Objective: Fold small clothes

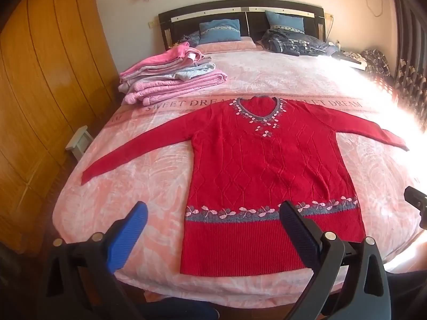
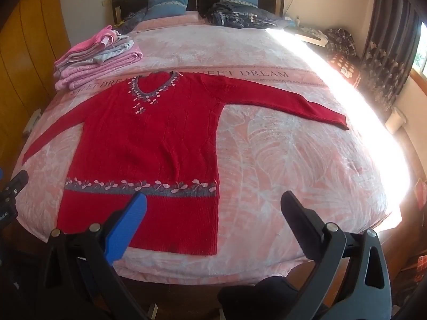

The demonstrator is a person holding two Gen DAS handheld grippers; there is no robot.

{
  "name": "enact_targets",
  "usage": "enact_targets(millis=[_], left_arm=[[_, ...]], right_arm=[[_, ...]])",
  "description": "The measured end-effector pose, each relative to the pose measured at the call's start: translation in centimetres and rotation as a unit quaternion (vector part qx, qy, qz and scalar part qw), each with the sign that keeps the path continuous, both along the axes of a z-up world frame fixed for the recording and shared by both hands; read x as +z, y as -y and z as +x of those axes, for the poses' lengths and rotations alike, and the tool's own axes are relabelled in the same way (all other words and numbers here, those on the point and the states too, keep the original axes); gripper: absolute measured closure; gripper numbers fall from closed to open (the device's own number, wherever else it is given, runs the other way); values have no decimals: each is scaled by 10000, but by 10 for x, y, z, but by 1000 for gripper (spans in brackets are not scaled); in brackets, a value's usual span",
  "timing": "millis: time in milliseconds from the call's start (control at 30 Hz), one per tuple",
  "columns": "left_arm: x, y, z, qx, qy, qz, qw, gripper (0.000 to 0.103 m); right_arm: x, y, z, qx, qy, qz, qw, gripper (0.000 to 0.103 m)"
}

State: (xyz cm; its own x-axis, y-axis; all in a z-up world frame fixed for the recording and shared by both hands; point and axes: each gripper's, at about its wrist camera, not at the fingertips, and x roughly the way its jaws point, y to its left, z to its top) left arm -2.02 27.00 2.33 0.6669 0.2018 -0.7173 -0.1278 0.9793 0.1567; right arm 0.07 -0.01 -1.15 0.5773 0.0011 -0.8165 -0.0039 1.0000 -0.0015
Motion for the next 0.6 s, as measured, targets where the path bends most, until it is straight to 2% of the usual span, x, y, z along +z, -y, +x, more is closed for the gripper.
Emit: enact_targets(millis=[200,600], left_arm=[[-1,-3,2,9,20,-19,10000,4],[-3,-5,2,21,-18,-52,10000,4]], right_arm=[[-3,-5,0,220,-157,273,9993,4],[-4,-9,1,174,-134,122,9997,3]])
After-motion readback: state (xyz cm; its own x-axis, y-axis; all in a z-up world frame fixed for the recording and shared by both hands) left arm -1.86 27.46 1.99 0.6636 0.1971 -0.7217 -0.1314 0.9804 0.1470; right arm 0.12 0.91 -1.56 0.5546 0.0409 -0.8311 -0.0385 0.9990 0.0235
